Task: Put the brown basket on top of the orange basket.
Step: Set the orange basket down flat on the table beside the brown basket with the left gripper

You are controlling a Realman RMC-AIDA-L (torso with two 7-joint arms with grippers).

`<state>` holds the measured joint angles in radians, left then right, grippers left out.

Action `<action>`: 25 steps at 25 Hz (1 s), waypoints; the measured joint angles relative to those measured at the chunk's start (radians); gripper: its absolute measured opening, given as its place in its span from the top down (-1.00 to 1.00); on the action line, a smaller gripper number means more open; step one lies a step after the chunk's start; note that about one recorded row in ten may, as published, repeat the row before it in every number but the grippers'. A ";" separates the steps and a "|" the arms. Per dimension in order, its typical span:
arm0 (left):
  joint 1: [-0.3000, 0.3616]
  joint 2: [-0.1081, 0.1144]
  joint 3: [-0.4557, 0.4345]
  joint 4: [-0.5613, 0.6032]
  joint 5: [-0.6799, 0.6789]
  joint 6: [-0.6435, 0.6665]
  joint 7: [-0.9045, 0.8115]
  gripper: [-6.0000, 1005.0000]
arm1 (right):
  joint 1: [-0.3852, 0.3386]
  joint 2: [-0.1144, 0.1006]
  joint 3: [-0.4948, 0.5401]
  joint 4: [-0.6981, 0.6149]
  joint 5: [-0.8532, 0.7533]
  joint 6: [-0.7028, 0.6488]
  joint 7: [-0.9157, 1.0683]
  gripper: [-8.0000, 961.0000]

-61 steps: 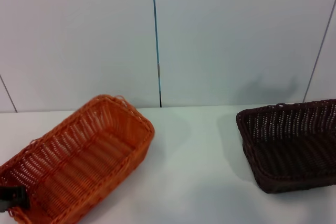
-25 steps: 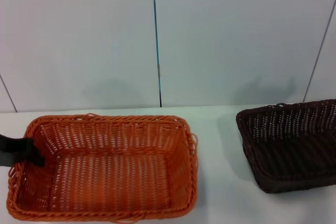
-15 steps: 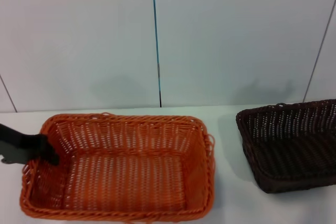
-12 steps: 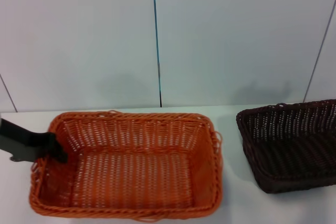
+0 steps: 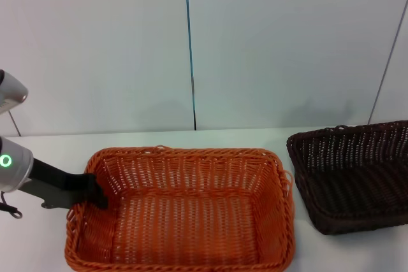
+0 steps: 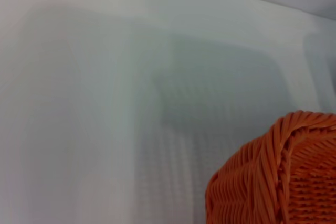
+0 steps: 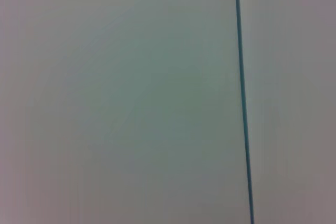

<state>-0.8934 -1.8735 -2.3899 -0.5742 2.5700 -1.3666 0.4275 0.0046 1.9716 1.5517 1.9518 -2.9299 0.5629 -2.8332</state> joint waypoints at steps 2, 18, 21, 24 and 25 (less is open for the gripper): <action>0.000 -0.006 0.002 0.011 0.005 0.022 -0.003 0.72 | 0.000 0.000 0.000 0.002 0.000 0.000 0.000 -0.85; 0.001 -0.046 0.021 0.063 0.011 0.109 -0.008 0.72 | -0.002 -0.003 0.007 0.009 0.000 0.000 0.000 -0.84; 0.005 -0.053 0.030 0.063 0.011 0.119 -0.010 0.71 | -0.001 -0.004 0.007 0.009 0.000 0.000 0.000 -0.84; 0.005 -0.055 0.032 0.064 0.012 0.126 -0.010 0.71 | 0.000 -0.004 0.007 0.009 0.000 0.000 0.000 -0.84; 0.006 -0.056 0.033 0.065 0.012 0.129 -0.010 0.71 | 0.000 -0.004 0.007 0.009 0.000 0.000 0.000 -0.84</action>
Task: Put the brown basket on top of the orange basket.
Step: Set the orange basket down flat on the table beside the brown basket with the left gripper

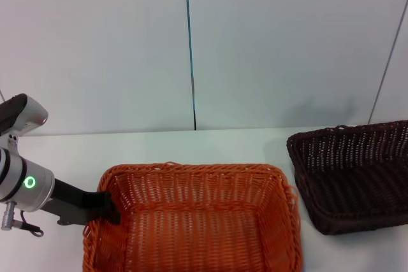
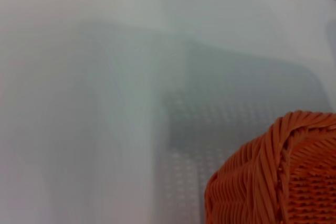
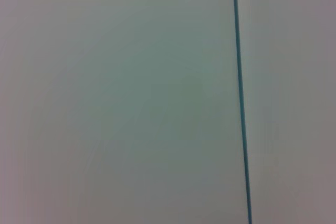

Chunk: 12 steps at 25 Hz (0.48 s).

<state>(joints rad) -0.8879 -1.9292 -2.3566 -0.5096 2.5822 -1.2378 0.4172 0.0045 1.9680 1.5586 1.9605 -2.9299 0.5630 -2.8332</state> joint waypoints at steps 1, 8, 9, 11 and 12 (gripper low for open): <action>0.000 0.000 0.001 0.000 0.000 0.003 0.000 0.71 | 0.000 0.000 0.000 0.000 0.000 0.000 0.000 -0.84; 0.001 -0.001 0.005 0.002 0.001 0.026 0.000 0.71 | 0.000 0.000 -0.001 0.001 0.000 0.000 0.000 -0.84; 0.001 -0.001 0.006 0.002 0.001 0.027 0.000 0.71 | 0.000 0.000 -0.001 0.001 0.000 0.000 0.000 -0.83; 0.001 -0.001 0.007 0.002 0.001 0.032 0.000 0.71 | 0.000 0.000 -0.002 0.002 0.000 0.000 0.000 -0.83; 0.001 0.000 0.007 0.002 0.001 0.034 0.000 0.71 | 0.000 0.000 -0.003 0.003 0.000 0.000 0.000 -0.83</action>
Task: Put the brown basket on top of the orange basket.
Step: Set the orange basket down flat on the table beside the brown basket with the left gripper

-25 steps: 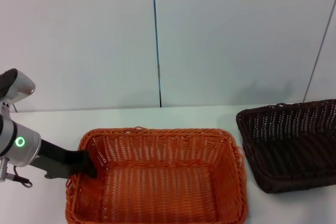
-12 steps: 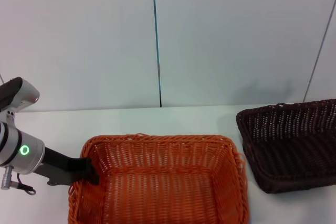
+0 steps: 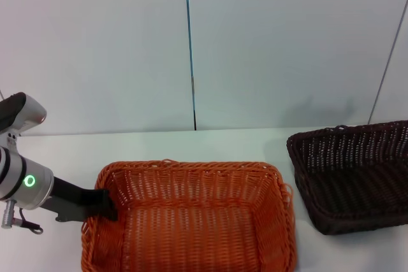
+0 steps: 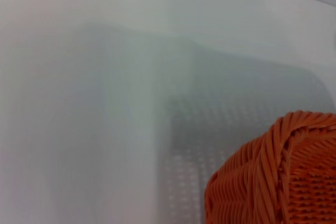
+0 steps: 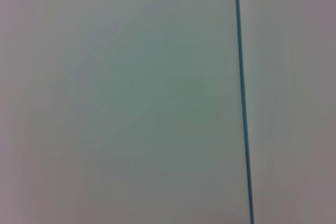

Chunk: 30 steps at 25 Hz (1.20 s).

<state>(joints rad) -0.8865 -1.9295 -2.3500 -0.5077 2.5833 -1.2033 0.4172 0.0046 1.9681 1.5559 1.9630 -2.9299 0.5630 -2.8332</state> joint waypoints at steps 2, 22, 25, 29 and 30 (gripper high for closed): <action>0.000 0.000 0.000 0.000 0.000 0.004 0.000 0.71 | 0.001 0.000 -0.001 0.000 0.000 0.000 0.000 -0.83; 0.000 -0.004 0.017 0.014 -0.007 0.059 0.006 0.70 | 0.004 0.003 -0.004 0.010 0.000 0.002 0.000 -0.82; 0.000 -0.010 0.017 0.014 -0.007 0.061 0.006 0.70 | 0.002 0.003 -0.005 0.013 0.000 0.005 0.000 -0.82; 0.001 -0.012 0.017 0.014 -0.007 0.063 0.006 0.70 | -0.003 0.003 -0.005 0.020 0.000 0.008 0.000 -0.82; 0.001 -0.013 0.017 0.014 -0.008 0.064 0.006 0.70 | -0.005 0.003 -0.005 0.021 0.000 0.009 0.000 -0.82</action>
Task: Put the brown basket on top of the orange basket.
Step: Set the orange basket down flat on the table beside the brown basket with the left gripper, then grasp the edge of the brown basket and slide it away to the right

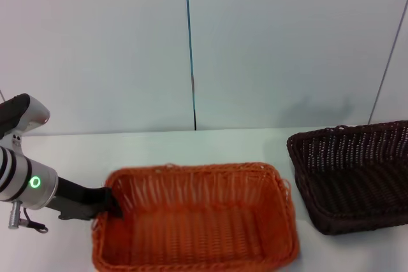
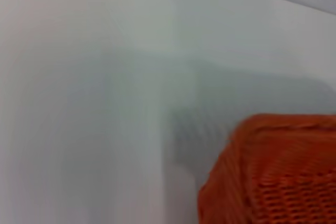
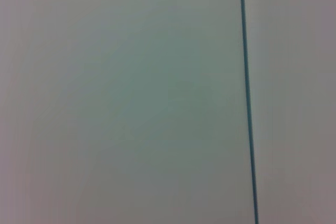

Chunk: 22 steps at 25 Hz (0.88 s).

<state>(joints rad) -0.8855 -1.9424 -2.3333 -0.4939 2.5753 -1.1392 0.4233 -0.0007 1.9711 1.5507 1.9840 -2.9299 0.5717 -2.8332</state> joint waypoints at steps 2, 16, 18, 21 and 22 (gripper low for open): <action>0.001 -0.002 -0.001 0.000 -0.002 0.002 0.000 0.70 | -0.004 0.000 0.000 0.002 0.000 0.000 0.000 -0.82; 0.021 -0.003 -0.003 -0.058 0.003 0.010 0.001 -0.10 | -0.007 -0.002 0.003 0.002 0.000 0.000 0.000 -0.81; 0.036 -0.015 -0.002 -0.109 0.003 0.013 0.002 -0.23 | -0.007 -0.002 0.004 0.002 0.000 -0.001 0.000 -0.81; 0.065 -0.035 0.002 -0.187 0.006 0.025 0.003 -0.45 | -0.009 -0.002 0.006 0.002 0.000 -0.001 0.000 -0.81; 0.076 -0.041 0.006 -0.213 0.006 0.033 0.002 -0.53 | -0.009 -0.002 0.006 0.002 0.000 -0.001 0.000 -0.81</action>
<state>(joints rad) -0.8098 -1.9835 -2.3277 -0.7071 2.5815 -1.1060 0.4251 -0.0099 1.9696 1.5567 1.9859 -2.9299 0.5707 -2.8332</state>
